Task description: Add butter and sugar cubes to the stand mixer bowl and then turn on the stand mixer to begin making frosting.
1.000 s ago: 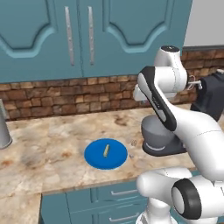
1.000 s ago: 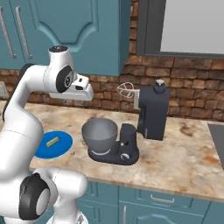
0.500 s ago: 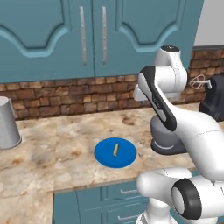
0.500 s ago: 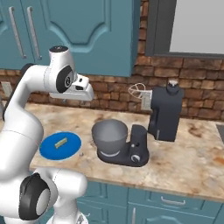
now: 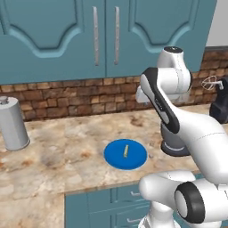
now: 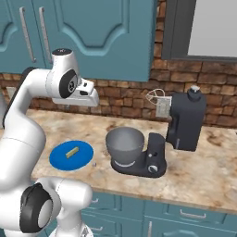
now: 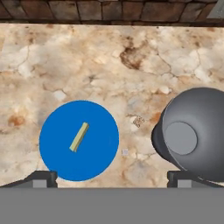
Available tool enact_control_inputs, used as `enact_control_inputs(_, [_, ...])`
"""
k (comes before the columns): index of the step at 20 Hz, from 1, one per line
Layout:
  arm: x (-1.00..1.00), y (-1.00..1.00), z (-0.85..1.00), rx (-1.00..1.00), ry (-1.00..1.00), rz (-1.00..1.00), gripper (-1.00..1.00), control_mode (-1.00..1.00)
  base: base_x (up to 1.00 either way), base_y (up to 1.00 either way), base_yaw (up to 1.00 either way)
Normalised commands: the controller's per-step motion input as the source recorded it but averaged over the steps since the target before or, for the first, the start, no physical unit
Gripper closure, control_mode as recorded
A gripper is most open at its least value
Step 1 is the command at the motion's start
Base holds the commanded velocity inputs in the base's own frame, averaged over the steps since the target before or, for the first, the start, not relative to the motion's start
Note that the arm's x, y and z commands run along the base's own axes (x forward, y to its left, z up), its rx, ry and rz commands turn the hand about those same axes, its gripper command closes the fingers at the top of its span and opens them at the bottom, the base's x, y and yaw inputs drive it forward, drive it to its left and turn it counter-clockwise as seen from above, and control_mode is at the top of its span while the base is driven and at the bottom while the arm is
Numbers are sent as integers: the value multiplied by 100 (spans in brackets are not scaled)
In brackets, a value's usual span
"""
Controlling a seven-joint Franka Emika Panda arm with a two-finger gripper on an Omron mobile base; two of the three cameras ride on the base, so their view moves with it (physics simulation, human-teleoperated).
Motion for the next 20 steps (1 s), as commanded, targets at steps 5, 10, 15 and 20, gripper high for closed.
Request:
enact_control_inputs(5, [0, 0, 0, 0, 0, 0, -100, 100, 8, 27, 0])
enact_control_inputs(10, [0, 0, 0, 0, 0, 0, -100, 100, 34, 20, 0])
enact_control_inputs(15, [0, 0, 0, 0, 0, 0, -100, 100, 54, 33, -5])
enact_control_inputs(20, [0, 0, 0, 0, 0, 0, -100, 100, 52, 62, -11])
